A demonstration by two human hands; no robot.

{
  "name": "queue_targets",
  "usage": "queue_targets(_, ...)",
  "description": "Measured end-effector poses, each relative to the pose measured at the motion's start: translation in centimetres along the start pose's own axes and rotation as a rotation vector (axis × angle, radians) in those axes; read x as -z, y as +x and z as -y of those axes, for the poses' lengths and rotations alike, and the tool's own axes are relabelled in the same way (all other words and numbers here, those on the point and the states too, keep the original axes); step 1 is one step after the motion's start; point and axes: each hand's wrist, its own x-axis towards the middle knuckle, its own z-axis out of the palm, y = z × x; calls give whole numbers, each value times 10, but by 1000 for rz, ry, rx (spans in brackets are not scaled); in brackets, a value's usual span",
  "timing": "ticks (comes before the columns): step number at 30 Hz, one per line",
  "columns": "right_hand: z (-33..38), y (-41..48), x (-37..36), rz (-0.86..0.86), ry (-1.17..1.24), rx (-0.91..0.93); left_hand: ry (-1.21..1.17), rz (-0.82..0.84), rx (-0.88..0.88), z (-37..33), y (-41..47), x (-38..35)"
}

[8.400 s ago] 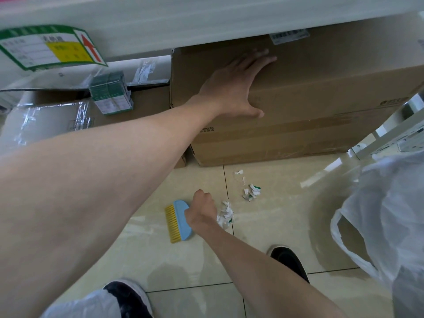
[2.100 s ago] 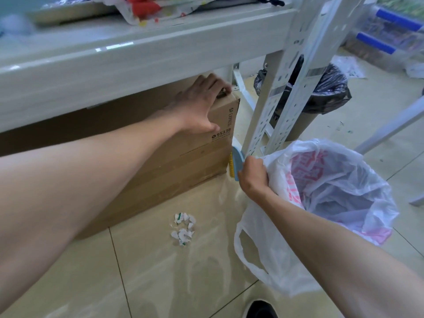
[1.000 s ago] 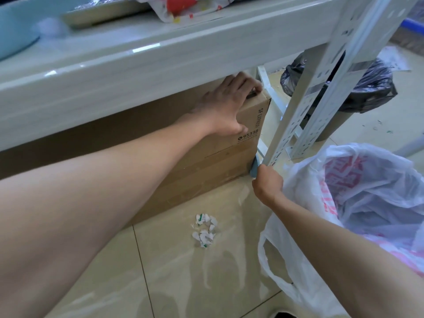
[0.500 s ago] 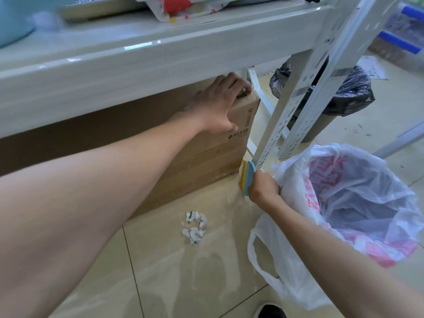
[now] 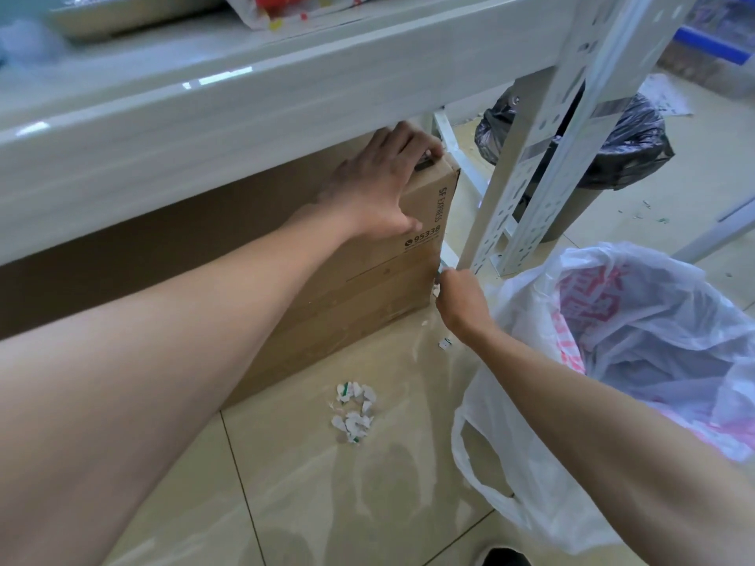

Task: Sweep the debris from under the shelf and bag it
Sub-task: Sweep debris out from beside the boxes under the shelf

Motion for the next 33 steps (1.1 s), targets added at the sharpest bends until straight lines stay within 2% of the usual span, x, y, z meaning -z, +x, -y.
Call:
queue_targets(3, -12, -5, -15, 62, 3, -34, 4, 3, -15, 0, 1, 0)
queue_targets(12, -6, -44, -14, 81, -50, -177, 1, -2, 3, -2, -2, 1)
queue_targets(18, -2, -64, 4, 164, -141, -117, 27, 28, 17, -5, -3, 4)
queue_targets(23, -1, -54, 25, 33, -82, -81, 35, 37, 13, -4, -2, 3)
queue_targets(29, -12, -29, 14, -66, 35, -99, 26, 34, 20, -6, -1, 4)
queue_targets(33, -8, -5, 2, -78, 220, -100, 21, 23, 8, -6, -2, 4)
